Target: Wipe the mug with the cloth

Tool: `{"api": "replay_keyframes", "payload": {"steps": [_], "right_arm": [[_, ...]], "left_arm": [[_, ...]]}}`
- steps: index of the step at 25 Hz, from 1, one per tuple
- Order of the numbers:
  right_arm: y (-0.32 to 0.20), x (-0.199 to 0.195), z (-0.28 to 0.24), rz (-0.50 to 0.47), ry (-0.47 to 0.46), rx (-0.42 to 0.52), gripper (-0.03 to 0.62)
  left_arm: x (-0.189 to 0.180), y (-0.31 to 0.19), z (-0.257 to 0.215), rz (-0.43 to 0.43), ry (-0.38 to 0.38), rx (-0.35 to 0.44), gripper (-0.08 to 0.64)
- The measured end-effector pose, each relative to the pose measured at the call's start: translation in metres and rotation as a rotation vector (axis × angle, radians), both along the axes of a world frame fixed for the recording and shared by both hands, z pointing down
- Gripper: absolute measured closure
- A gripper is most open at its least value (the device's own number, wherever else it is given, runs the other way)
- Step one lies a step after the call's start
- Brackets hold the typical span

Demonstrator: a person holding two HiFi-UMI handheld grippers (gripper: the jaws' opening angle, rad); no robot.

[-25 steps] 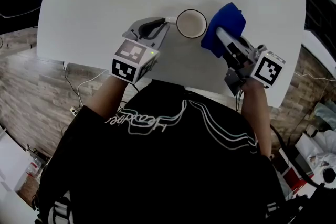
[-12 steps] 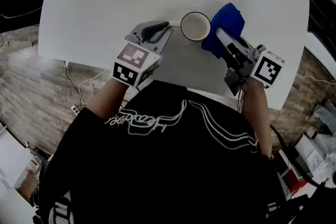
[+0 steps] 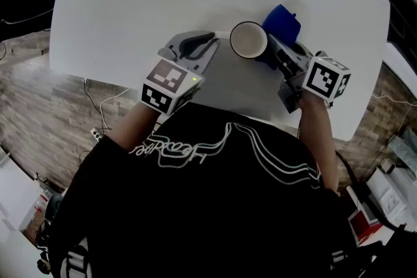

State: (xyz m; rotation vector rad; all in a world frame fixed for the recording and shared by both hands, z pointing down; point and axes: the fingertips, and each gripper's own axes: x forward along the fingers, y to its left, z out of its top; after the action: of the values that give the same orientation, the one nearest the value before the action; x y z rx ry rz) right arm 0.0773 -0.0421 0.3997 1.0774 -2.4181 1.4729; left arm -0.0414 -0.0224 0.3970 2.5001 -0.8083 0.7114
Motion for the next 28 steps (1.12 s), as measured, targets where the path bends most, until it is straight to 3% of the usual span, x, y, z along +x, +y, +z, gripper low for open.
{"api": "replay_keyframes", "payload": {"steps": [3,16,28], "right_arm": [[-0.003,-0.001,0.005,-0.013,0.048,0.006,0.541],[0.014,0.028,-0.02,0.084,0.014,0.047,0.541],[0.055,0.034,-0.05,0.118,-0.098,0.079,0.541]], "left_arm": [[-0.001,0.0,0.0,0.008,0.0,-0.002,0.518],[0.005,0.017,0.0,0.02,0.011,-0.009,0.517],[0.016,0.043,0.003,0.012,0.017,-0.026,0.514]]}}
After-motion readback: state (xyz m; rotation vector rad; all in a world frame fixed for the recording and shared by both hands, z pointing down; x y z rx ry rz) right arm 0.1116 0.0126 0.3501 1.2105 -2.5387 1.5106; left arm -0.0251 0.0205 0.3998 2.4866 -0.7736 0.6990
